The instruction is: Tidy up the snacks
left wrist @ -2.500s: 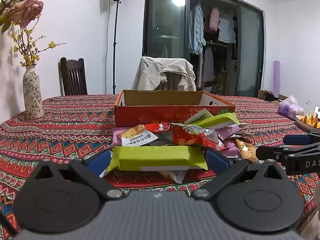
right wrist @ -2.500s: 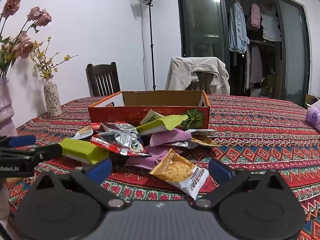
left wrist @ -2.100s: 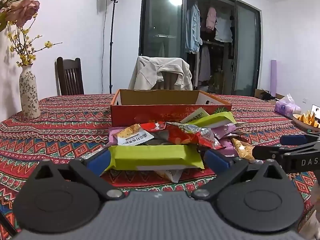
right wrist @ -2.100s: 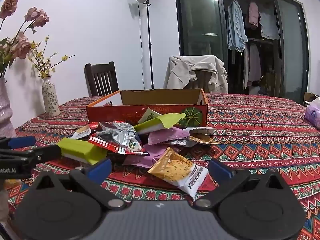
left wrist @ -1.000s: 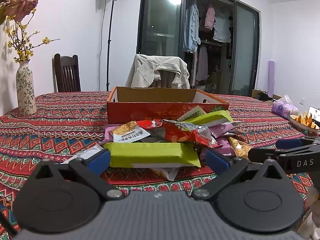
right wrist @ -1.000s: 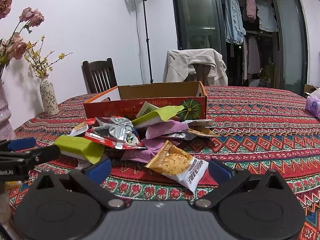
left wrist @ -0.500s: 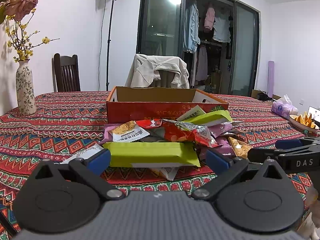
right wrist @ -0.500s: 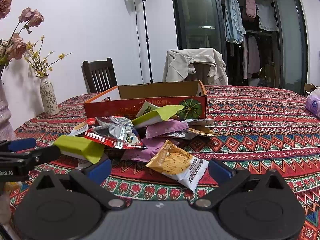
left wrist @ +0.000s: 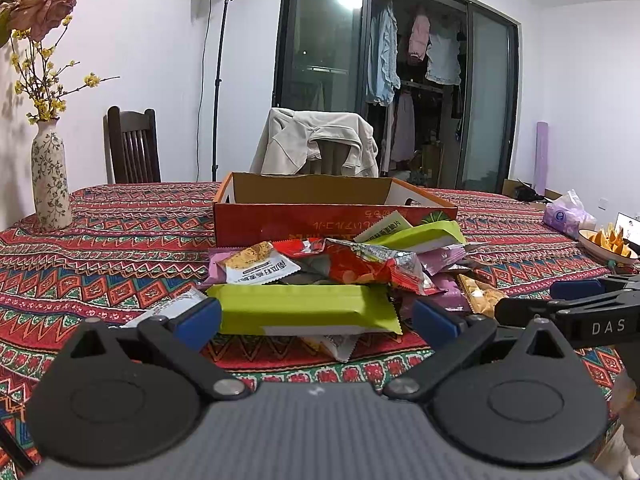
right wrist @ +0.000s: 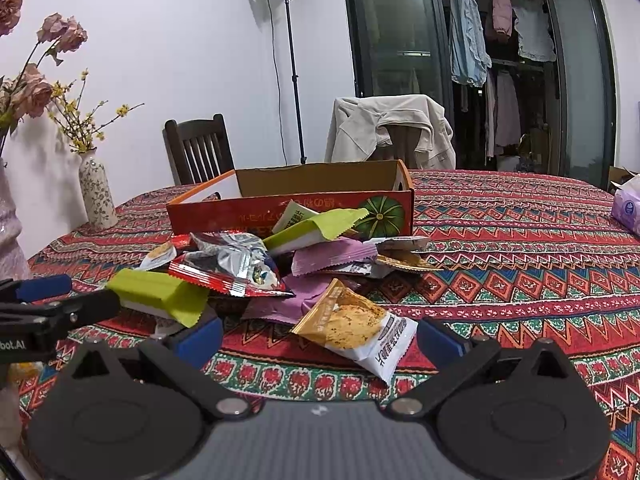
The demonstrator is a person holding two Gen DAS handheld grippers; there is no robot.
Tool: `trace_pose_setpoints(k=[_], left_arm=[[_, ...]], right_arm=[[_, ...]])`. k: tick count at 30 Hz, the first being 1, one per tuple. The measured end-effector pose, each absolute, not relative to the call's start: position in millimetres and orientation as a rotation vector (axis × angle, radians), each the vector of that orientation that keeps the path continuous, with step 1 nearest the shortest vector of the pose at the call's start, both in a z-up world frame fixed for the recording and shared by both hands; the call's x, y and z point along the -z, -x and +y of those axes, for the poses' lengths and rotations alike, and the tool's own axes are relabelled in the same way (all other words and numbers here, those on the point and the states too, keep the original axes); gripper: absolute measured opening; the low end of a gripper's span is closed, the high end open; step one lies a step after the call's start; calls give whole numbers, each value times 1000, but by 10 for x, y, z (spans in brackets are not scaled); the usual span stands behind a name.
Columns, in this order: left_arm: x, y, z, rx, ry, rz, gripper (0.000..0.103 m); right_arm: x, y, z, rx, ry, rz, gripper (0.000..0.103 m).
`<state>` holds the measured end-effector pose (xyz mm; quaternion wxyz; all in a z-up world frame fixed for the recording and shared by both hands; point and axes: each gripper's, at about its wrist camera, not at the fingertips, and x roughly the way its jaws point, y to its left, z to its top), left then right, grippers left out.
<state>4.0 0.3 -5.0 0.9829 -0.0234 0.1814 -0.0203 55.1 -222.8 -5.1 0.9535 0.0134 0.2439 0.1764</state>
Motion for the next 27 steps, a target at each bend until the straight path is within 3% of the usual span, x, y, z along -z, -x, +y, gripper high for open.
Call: trace_pose_setpoints(k=[27], left_arm=[[57, -52, -5, 44, 52, 368, 103]], right_arm=[[73, -556, -2225, -362, -34, 499, 103]])
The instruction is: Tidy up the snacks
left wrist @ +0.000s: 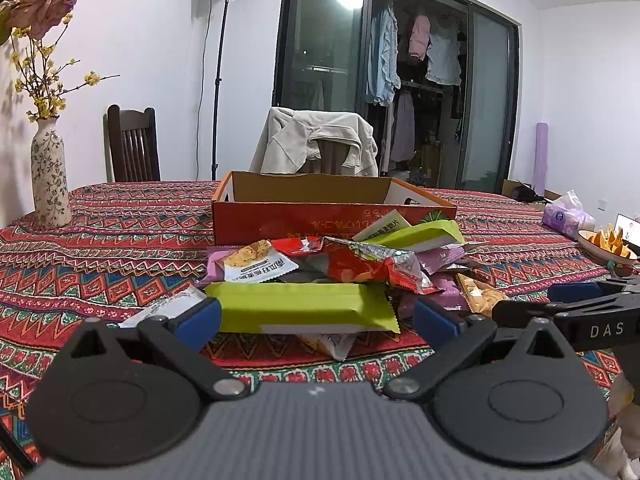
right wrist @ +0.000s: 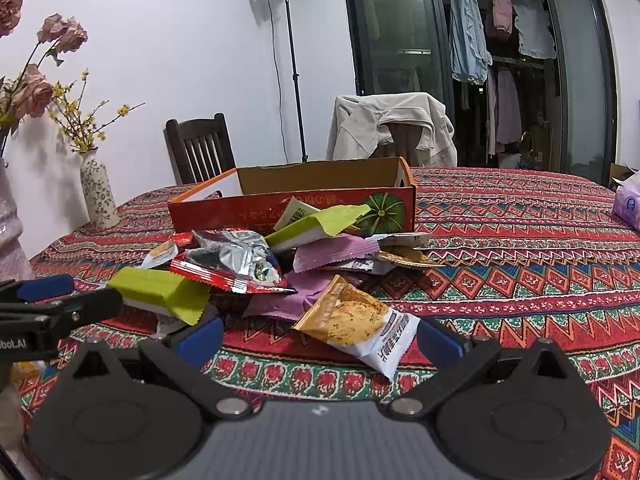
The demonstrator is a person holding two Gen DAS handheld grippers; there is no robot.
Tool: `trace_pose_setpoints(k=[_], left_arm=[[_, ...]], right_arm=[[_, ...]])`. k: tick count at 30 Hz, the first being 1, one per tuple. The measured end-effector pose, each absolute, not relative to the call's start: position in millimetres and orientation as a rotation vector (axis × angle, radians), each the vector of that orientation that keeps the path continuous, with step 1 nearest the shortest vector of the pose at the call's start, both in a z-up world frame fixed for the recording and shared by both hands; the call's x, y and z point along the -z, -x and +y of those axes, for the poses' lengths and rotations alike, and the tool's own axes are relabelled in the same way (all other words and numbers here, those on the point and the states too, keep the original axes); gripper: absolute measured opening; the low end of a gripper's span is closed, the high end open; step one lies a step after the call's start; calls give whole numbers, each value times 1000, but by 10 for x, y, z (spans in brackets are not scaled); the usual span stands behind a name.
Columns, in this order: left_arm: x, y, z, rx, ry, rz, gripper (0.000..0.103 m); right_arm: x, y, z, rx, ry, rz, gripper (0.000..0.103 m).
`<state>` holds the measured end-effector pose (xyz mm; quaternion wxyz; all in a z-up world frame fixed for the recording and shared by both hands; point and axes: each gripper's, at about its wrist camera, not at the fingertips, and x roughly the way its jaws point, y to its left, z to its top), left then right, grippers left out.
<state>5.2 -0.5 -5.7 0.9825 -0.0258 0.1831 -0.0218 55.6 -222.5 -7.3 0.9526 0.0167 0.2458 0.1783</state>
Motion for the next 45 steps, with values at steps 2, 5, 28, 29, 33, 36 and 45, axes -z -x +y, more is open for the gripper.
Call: trace_pose_setpoints(k=[2, 5, 28, 29, 33, 36, 45], left_arm=[[63, -57, -2, 44, 53, 370, 103], [63, -58, -1, 43, 53, 370, 103], [44, -138, 201, -34, 79, 377, 103], [43, -142, 210, -36, 81, 378, 103], [32, -139, 250, -50, 80, 377, 103], [35, -144, 296, -61, 81, 383, 103], [72, -212, 421, -85, 86, 418, 103]], right_arm=[[79, -554, -2228, -362, -34, 502, 103], [86, -562, -2225, -362, -34, 506, 103], [240, -1332, -2077, -390, 232, 681, 103], [236, -1359, -2069, -398, 240, 677, 103], [261, -1488, -2070, -457, 234, 702, 100], [264, -1512, -2114, -514, 171, 724, 86], [240, -1370, -2170, -526, 150, 685, 72]])
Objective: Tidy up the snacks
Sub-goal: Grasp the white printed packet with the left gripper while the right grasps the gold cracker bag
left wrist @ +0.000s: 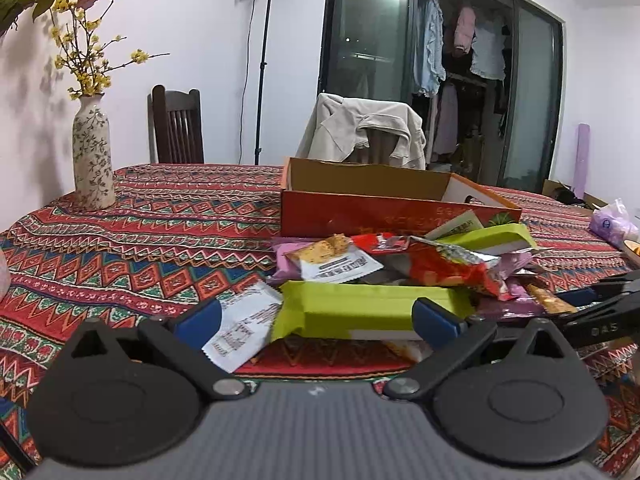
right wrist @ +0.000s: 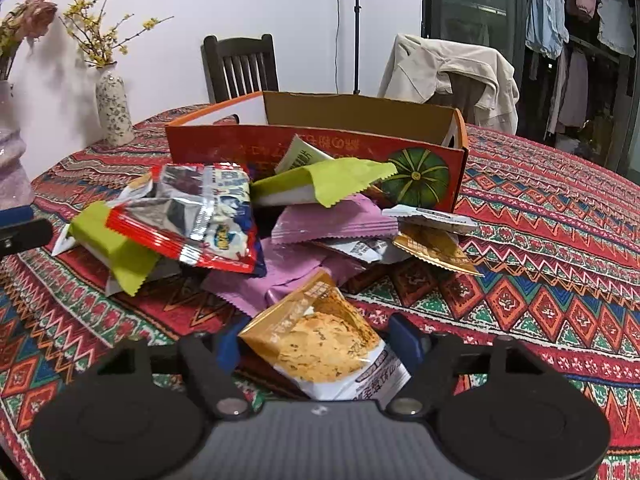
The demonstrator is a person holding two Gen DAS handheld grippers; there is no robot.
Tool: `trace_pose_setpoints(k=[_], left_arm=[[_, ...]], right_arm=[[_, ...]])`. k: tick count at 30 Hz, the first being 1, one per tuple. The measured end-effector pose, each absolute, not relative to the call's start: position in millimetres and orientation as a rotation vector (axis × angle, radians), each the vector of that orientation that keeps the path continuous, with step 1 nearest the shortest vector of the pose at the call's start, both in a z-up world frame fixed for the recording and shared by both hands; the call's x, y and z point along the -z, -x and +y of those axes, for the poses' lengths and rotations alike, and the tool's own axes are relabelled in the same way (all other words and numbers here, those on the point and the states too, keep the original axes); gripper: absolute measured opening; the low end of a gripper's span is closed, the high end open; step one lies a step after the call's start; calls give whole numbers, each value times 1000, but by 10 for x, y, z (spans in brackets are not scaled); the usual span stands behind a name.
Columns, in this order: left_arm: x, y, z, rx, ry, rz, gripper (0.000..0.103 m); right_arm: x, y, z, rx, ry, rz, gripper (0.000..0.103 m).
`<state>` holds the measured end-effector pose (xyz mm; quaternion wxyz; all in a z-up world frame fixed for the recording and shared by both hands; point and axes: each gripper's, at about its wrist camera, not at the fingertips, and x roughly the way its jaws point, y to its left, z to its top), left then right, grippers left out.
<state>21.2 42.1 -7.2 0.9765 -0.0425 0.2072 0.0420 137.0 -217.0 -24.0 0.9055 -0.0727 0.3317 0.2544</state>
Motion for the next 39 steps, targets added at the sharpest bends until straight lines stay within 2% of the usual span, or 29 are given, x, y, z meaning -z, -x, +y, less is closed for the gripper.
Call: trace_pose_setpoints(k=[2, 4, 16, 17, 28, 30, 35, 39], left_arm=[[82, -229, 442, -82, 82, 427, 103], [95, -250, 471, -84, 80, 442, 103], [169, -502, 755, -127, 8, 566, 103], [187, -541, 784, -128, -6, 586, 103], [311, -990, 945, -97, -59, 675, 103], [329, -1031, 949, -75, -52, 691, 100], [309, -950, 898, -20, -58, 663, 63], [286, -896, 867, -8, -56, 665, 56]], right_arm=[[228, -1340, -2201, -523, 132, 677, 71], [205, -1315, -2223, -525, 113, 668, 62], [109, -1171, -2285, -485, 39, 613, 52], [101, -1162, -2288, -484, 35, 610, 49], [79, -1122, -2290, -469, -5, 603, 48], [69, -1109, -2288, -468, -9, 599, 48], [76, -1107, -2294, -466, -20, 606, 48], [82, -1090, -2279, -472, -25, 607, 48]])
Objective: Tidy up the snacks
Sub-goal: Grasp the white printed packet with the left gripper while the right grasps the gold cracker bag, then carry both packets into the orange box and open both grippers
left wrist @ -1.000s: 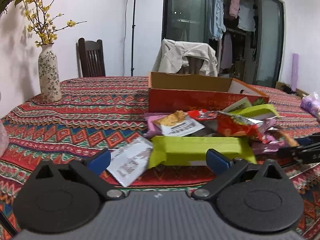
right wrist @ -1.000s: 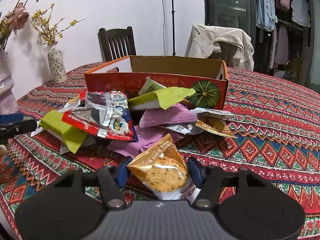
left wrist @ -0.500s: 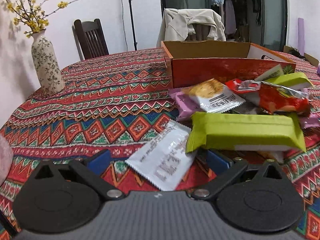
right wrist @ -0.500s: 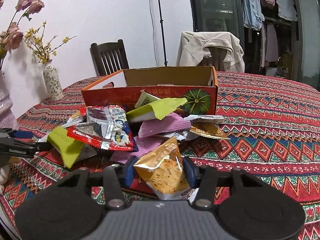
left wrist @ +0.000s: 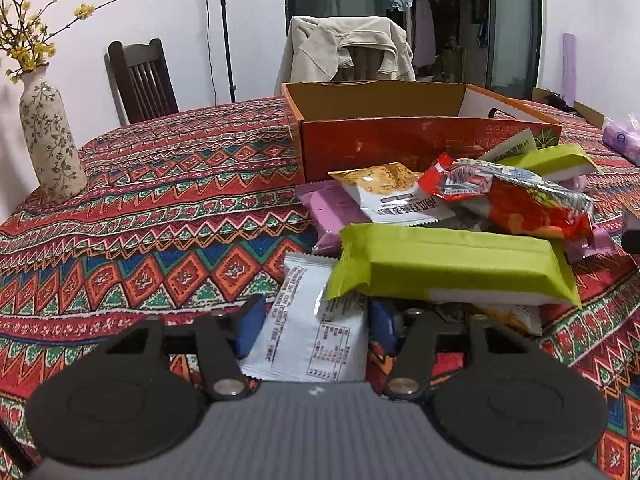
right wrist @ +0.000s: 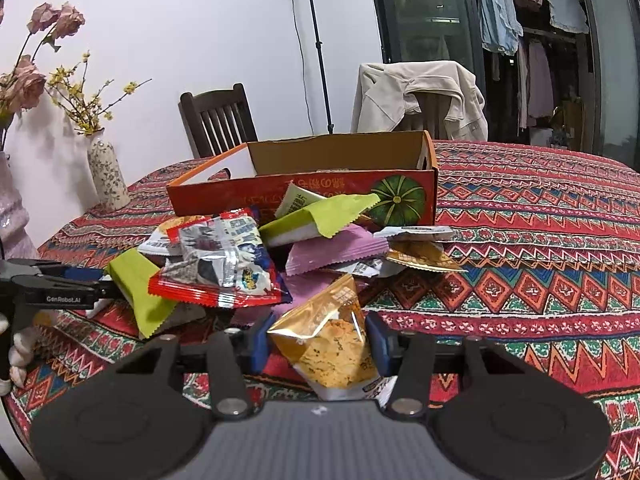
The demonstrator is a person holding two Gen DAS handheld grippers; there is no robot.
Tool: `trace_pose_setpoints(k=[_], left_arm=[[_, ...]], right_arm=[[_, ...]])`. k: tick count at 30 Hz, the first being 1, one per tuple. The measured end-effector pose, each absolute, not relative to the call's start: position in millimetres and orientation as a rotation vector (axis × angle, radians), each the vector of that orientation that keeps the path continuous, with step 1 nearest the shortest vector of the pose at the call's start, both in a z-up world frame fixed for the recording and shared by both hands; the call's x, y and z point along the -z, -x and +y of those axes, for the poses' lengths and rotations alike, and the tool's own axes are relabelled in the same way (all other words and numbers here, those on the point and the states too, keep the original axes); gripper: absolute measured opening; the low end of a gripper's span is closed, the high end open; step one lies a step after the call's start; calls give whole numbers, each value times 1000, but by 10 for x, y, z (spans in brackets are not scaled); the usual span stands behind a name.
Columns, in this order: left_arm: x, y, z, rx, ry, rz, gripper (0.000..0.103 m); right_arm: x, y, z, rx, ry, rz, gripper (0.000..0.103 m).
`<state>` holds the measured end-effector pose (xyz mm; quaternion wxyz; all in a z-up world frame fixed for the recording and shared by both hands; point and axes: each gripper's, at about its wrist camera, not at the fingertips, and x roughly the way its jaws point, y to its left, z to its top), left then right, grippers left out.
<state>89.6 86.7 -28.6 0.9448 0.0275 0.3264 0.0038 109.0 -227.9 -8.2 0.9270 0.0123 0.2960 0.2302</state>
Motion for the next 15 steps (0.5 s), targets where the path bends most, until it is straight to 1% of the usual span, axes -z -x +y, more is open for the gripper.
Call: trace_pose_setpoints(k=[9, 15], left_arm=[[204, -560, 908, -90, -14, 600, 52], [-26, -331, 911, -131, -13, 501, 50]], right_arm=[[61, -1043, -2290, -478, -35, 598, 48], [-8, -977, -2322, -477, -43, 570, 48]])
